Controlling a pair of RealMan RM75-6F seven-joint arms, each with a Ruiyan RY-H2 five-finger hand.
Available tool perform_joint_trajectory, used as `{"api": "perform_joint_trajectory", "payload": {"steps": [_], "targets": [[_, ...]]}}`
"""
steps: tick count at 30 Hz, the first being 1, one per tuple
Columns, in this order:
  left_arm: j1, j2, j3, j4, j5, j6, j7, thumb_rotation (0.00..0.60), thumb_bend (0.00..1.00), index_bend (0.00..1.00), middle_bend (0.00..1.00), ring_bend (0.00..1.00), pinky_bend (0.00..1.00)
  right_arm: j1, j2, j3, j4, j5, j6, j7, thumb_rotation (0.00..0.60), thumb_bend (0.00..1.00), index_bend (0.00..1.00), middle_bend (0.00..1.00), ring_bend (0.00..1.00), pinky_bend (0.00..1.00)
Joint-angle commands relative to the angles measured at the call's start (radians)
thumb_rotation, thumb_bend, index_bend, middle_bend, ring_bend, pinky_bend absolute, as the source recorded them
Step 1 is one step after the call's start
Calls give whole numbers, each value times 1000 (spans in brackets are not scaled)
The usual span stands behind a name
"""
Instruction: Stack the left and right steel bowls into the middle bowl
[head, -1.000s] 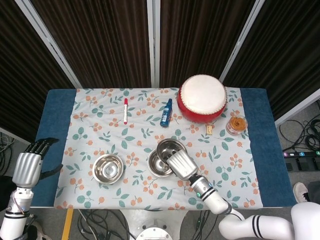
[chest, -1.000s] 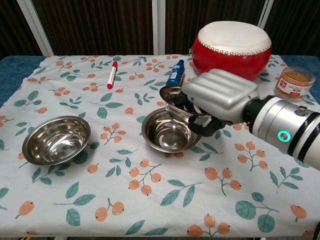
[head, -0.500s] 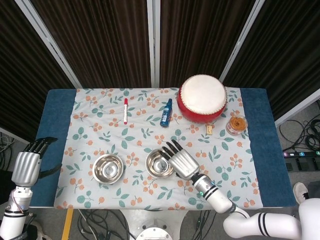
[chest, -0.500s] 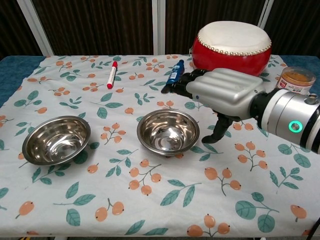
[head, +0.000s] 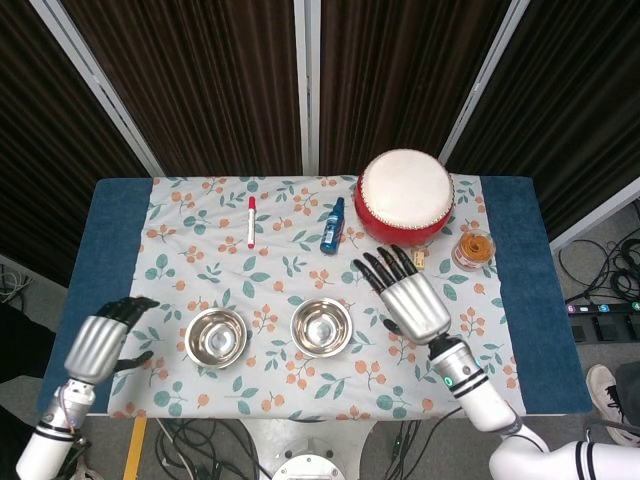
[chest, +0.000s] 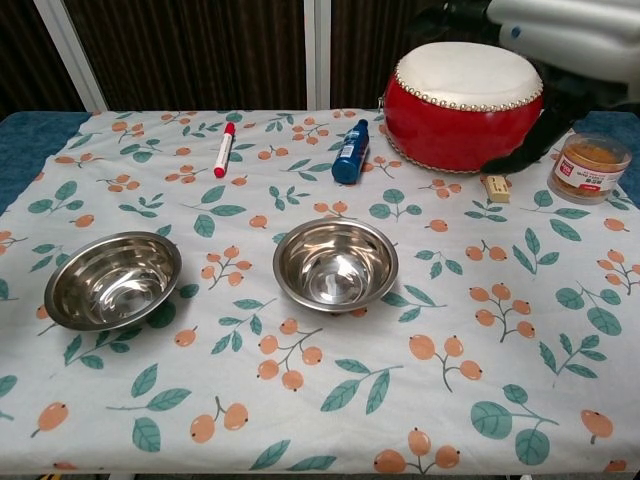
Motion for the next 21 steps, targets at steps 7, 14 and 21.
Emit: {"api": "perform_joint_trajectory", "payload": {"steps": [7, 14, 21], "targets": [[-101, -87, 47, -25, 70, -172, 121, 600, 68, 311, 364, 279, 362, -44, 110, 24, -39, -1, 47, 100, 600, 39, 39, 73, 0, 0], [-141, -155, 47, 30, 64, -239, 187, 600, 107, 341, 392, 322, 398, -67, 142, 16, -16, -3, 57, 164, 600, 36, 39, 74, 0, 0], [-152, -214, 42, 117, 24, -276, 225, 600, 141, 383, 431, 369, 438, -74, 154, 14, 11, -6, 52, 215, 600, 34, 35, 74, 0, 0]]}}
